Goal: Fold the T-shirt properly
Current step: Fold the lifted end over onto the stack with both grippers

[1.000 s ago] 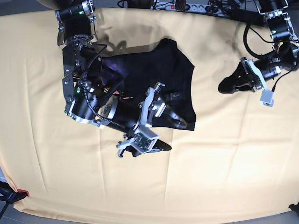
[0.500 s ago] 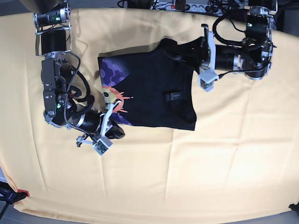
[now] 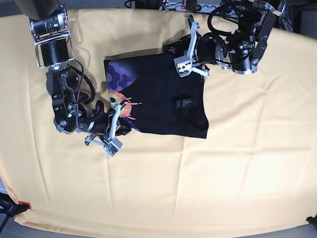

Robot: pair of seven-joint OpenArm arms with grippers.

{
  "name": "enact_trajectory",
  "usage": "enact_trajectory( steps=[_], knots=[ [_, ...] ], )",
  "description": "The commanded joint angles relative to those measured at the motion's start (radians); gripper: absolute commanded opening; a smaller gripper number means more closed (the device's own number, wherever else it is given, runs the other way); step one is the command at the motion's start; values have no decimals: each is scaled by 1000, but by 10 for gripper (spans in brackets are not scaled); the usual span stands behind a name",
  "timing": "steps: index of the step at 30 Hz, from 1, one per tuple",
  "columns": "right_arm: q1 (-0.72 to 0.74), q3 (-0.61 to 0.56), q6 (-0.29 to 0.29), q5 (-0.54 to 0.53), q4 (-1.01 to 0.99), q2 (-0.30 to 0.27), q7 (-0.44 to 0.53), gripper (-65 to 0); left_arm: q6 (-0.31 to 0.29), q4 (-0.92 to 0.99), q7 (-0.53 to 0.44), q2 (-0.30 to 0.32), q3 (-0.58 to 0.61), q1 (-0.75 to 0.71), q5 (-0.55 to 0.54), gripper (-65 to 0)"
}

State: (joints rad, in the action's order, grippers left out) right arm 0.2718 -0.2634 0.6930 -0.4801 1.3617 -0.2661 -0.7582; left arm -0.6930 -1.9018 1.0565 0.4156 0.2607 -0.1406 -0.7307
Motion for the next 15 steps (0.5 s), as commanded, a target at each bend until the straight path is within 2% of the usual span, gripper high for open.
enact_trajectory(
  steps=[1, 8, 12, 15],
  knots=[
    [25, -1, 5, -16, 14, -6, 20, -650, -5, 2, -27, 5, -5, 19, 2, -650],
    [24, 0, 5, -40, 16, -45, -47, -650, -5, 156, -74, 6, -5, 118, 86, -650],
    [7, 2, 5, -204, 21, -101, -140, -650, -5, 217, -92, 14, -5, 192, 91, -650],
    [-31, 2, 5, -271, 46, -142, -160, -650, -5, 253, -118, 19, -5, 243, 95, -650]
  ],
)
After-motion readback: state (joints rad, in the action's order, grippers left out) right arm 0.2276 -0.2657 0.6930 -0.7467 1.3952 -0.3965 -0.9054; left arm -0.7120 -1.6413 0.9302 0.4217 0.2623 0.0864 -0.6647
